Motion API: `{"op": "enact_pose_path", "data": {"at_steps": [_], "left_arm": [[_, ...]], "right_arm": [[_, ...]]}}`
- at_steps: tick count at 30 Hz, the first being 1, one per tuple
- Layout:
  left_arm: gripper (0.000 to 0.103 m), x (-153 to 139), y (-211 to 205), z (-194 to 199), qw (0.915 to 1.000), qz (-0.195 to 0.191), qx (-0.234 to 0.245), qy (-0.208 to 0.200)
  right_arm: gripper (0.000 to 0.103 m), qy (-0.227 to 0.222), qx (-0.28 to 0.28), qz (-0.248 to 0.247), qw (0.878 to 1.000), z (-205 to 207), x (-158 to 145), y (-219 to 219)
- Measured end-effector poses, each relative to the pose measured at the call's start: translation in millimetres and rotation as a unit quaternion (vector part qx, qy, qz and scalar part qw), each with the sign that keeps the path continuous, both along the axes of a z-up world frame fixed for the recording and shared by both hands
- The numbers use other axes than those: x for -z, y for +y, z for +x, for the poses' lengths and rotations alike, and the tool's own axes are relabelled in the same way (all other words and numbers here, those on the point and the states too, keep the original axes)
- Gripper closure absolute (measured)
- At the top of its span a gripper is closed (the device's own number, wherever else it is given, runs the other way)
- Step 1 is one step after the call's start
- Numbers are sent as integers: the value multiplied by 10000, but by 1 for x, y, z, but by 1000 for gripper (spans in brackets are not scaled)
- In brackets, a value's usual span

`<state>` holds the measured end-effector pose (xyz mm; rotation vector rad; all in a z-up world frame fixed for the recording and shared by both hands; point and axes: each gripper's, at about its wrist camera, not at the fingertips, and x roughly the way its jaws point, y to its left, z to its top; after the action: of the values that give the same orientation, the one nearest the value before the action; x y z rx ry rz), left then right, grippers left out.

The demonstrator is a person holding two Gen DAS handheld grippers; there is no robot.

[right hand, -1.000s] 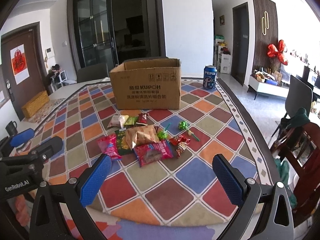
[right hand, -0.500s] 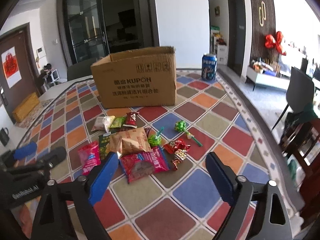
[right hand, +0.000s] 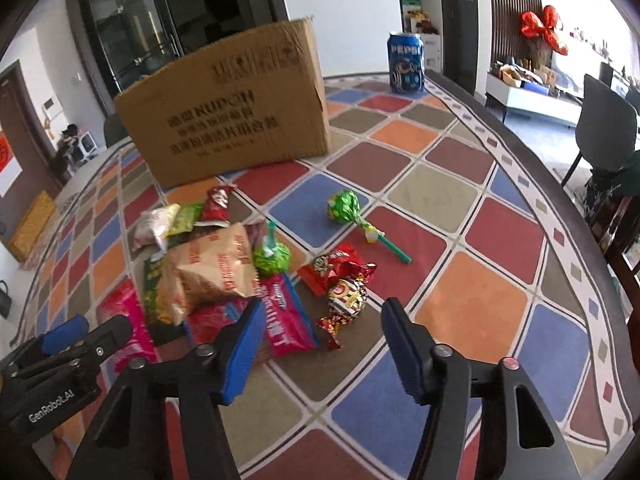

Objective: Organize snacks
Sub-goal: 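Grasp the pink-red candy bag with the left tool while the right tool grasps a wrapped candy, then carry the pink bag and wrapped candy into the cardboard box and open both tools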

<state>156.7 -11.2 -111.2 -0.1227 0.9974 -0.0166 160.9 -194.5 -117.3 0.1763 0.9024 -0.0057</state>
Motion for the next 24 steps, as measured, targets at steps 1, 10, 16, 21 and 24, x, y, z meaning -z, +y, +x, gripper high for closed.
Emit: {"op": "enact_pose_path", "data": {"at_steps": [1,10,16,21,24], "left_arm": [[35,1,-1,2,10000,1,7,15],[60,10,-4,9,9996,-96,161,200],[66,8,-6,7,9996,-85,243,149],[68,3,-9,5,9995,-41,301,68],[68,-3,-12,1,9994,-14,339,-37]], "right_arm": [[48,34,2,0,10000,3,2,-1],[62,201,20,1,9998,14,14,-5],[75,189,4,-42,9998,16,15,-4],[80,168,13,-31,9999,14,14,-7],[80,136,-3,-6,9999,11,12,-7]]}}
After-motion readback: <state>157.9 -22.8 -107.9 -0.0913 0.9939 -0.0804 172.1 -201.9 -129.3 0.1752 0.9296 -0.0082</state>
